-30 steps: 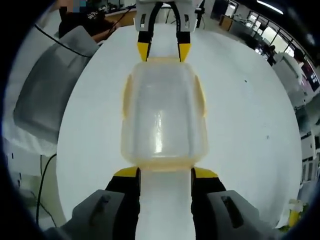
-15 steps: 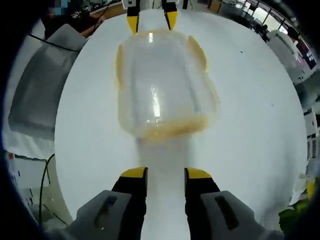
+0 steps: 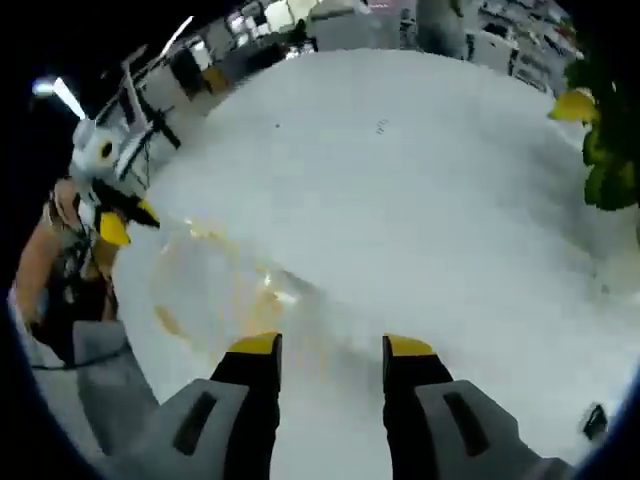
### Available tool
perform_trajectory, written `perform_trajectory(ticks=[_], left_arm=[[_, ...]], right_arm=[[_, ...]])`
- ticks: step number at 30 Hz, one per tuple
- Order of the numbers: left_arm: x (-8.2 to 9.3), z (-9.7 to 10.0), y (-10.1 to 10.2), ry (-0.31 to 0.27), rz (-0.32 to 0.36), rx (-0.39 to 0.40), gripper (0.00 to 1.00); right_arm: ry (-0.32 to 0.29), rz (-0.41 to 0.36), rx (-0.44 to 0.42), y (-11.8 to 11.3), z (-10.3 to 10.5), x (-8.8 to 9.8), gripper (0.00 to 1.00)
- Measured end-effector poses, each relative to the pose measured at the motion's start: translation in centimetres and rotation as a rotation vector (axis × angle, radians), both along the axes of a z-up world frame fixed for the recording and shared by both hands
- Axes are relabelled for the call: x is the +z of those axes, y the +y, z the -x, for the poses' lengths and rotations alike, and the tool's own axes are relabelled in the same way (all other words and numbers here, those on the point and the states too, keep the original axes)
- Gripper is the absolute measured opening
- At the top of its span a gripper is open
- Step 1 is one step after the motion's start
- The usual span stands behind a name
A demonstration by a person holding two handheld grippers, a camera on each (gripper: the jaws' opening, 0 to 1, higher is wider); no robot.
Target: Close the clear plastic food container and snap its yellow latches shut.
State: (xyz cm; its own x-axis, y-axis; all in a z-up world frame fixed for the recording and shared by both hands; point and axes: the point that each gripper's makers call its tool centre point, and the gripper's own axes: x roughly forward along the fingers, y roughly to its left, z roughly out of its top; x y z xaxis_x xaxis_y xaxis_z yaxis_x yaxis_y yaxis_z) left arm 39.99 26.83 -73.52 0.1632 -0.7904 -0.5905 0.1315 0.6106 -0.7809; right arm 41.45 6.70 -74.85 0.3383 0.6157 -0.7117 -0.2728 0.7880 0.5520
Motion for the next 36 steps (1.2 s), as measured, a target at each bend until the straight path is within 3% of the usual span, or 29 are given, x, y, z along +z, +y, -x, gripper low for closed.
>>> perform_trajectory(ticks=[2,4,8,11,16,18,19,20,27,36], left_arm=[[-1.6,0.4,0.7,0.01,-0.08,0.001,0.33],[-2.9,0.7,1.3,0.015,-0.16,0.014,0.33],[-2.3,1.2,-0.5,0.073,-0.067,0.058,0.3],[-2.8,1.9,-1.0,0.061,-0.113,0.031,0.28],[-3.7,3.1,-1.4,0.079,-0.138,-0.014,0.27],[-4.0,2.7,-1.2,0.072,-0.148,-0.022,0.27],[-4.2,2.5,-1.0,0.077,-0.154,-0.021,0.26],[-4.3,2.4,-0.8,0.078,-0.161,-0.017,0.26],[-5.1,2.2,-0.1,0.075,-0.195,-0.042,0.17],[-5.2,2.1,-0.2,0.09,-0.204,-0.034,0.16]], right_arm=[[0.024,-0.125,-0.028,1.5,0.2,1.1,0.28],[0.039,-0.14,-0.029,2.1,0.6,1.1,0.3],[0.067,-0.036,0.035,2.5,2.1,-0.6,0.33],[0.077,0.015,0.08,3.2,2.5,-1.7,0.27],[0.107,0.019,0.132,4.5,2.7,-2.4,0.3],[0.103,0.053,0.155,4.4,2.3,-2.9,0.22],[0.088,0.109,0.167,3.7,2.1,-3.4,0.21],[0.104,0.069,0.151,4.2,1.9,-3.0,0.21],[0.104,0.084,0.17,4.2,1.5,-3.3,0.2],[0.094,0.086,0.17,4.2,1.5,-3.3,0.18]])
